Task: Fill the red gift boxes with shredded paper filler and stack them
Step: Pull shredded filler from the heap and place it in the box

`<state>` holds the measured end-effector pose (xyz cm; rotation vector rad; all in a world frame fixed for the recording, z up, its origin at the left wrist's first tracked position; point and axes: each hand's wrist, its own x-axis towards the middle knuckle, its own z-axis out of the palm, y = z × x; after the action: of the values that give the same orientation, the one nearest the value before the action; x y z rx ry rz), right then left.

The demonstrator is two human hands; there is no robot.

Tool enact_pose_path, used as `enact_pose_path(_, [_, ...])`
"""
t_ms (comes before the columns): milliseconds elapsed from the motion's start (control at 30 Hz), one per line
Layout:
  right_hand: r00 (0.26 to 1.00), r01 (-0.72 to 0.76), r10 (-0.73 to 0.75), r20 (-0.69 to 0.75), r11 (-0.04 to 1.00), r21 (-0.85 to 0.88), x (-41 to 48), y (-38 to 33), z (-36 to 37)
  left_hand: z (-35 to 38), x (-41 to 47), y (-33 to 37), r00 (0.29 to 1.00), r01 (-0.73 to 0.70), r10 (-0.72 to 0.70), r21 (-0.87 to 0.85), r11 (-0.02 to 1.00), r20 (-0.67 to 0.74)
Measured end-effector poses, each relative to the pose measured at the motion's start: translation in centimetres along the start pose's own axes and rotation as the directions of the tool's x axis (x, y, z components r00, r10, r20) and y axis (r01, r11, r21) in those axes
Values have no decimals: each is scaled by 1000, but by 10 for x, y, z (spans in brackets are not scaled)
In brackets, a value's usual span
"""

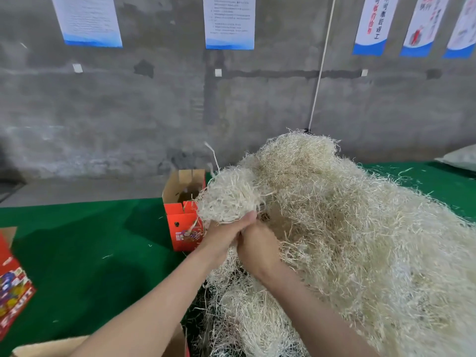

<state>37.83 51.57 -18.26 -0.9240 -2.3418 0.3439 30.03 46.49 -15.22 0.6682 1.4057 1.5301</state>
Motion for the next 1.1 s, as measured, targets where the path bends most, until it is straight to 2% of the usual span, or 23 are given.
enact_pose_path(67, [994, 104, -105, -12, 994, -25, -11, -1, 13, 7, 6, -1, 965, -43, 8, -127, 991, -261])
enact_pose_path(100, [989, 147, -146, -7, 989, 9, -16, 4, 17, 6, 9, 3, 940, -62, -20, -228, 972, -340])
enact_pose_path(133, [984, 177, -176, -18, 982, 67, -19, 13, 19, 4, 10, 8, 935, -65, -63, -343, 937, -349])
enact_pose_path(200, [990, 138, -132, -48, 981, 136, -21, 37, 21, -1, 9, 15, 970, -27, -106, -529, 848, -219])
enact_pose_path(233, [998, 44, -38, -43, 986, 164, -21, 50, 22, -5, 5, 18, 982, -19, -99, -599, 801, -164])
enact_pose_path(300, [986, -167, 169, 8, 965, 204, -20, 80, 23, -12, 3, 22, 984, -27, -94, -647, 762, -152])
enact_pose_path(333, [970, -244, 239, 49, 948, 204, -21, 95, 23, -16, 2, 25, 984, -27, -87, -612, 790, -155])
enact_pose_path(400, [901, -399, 355, 250, 904, 152, -21, 116, 18, -21, -3, 32, 989, -15, -63, -520, 854, -133])
enact_pose_path(467, [838, -406, 371, 399, 914, 4, -14, 121, 11, -24, -8, 36, 992, -4, -49, -420, 908, -117])
enact_pose_path(500, [839, -357, 326, 435, 934, -11, -8, 119, 9, -25, -10, 38, 991, -2, -46, -368, 930, -122])
enact_pose_path(567, [894, -261, 205, 399, 961, 89, 5, 97, -5, -27, -20, 41, 996, 1, -27, -297, 955, -83])
enact_pose_path(633, [970, -176, 114, 215, 939, 296, 14, 63, -27, -35, -27, 42, 1000, 11, -10, -266, 964, 4])
enact_pose_path(667, [982, -167, 101, 157, 853, 494, 15, 43, -40, -40, -34, 44, 999, 5, 7, -251, 968, 49])
enact_pose_path(700, [982, -185, 95, 165, 681, 709, 14, 24, -52, -45, -40, 47, 996, -8, 28, -232, 973, 82])
enact_pose_path(733, [970, -229, 51, 236, 503, 833, 10, 8, -60, -51, -47, 49, 991, -24, 52, -216, 976, 125])
enact_pose_path(767, [949, -279, -33, 313, 370, 886, 7, -7, -66, -60, -54, 51, 988, -35, 64, -193, 981, 142])
enact_pose_path(800, [917, -337, -114, 383, 297, 893, 2, -21, -69, -68, -65, 53, 983, -53, 80, -166, 985, 165])
enact_pose_path(867, [860, -426, -202, 468, 219, 878, -7, -43, -65, -93, -81, 54, 977, -92, 113, -123, 988, 179])
enact_pose_path(967, [804, -512, -210, 556, 230, 828, -22, -69, -54, -137, -104, 49, 990, -140, 140, -1, 990, 14])
enact_pose_path(1033, [771, -556, -139, 621, 327, 764, -32, -85, -43, -162, -117, 45, 990, -112, 114, 24, 993, -87])
enact_pose_path(1100, [753, -582, -66, 655, 398, 709, -44, -94, -25, -183, -133, 41, 992, -68, 71, 28, 997, -105])
